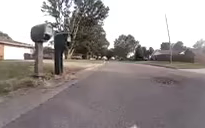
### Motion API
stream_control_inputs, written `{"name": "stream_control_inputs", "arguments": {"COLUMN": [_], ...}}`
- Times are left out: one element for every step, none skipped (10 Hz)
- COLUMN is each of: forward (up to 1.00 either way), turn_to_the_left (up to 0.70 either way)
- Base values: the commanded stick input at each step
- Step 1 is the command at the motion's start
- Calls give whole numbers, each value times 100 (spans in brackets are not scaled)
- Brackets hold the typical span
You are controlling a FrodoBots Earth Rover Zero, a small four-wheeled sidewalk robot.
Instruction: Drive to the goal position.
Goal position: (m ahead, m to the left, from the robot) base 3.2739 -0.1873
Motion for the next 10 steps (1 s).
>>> {"name": "stream_control_inputs", "arguments": {"forward": [98, 98, 98, 98, 98, 98, 98, 98, 98, 98], "turn_to_the_left": [0, 0, 0, 0, 0, 0, 0, 0, 0, 0]}}
